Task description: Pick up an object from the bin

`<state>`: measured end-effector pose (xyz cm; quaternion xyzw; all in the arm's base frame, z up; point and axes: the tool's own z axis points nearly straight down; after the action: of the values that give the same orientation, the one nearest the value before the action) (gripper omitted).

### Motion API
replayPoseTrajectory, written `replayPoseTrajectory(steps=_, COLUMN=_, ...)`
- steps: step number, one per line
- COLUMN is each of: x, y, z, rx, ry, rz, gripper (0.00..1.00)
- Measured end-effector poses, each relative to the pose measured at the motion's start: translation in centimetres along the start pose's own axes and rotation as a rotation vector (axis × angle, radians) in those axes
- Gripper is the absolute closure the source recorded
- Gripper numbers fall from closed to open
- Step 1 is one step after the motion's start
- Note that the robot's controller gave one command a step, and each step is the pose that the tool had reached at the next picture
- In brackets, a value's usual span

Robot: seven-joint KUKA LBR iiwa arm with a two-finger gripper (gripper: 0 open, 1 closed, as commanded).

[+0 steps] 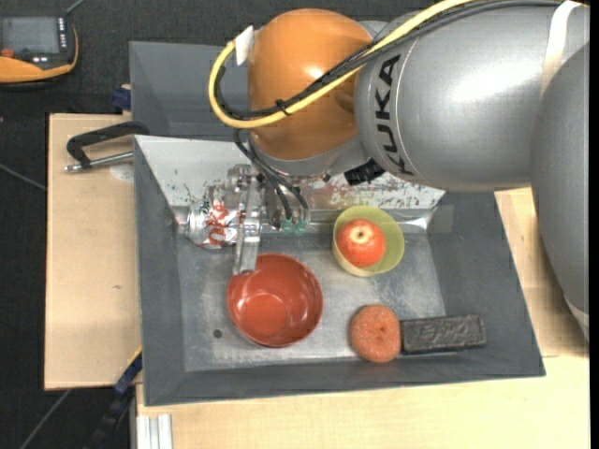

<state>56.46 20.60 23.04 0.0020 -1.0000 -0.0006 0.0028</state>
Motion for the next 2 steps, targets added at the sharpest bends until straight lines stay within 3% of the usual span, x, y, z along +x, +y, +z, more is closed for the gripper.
replayPoseTrajectory(steps=1, x=-3.8, y=-1.5, z=15.4, rx=0.001, ry=-0.003, rz=-0.427, gripper=0.0)
replayPoseTrajectory(steps=2, x=1.3, y=-1.6, z=16.0, rx=0.0, ry=-0.004, rz=-1.021, gripper=0.0)
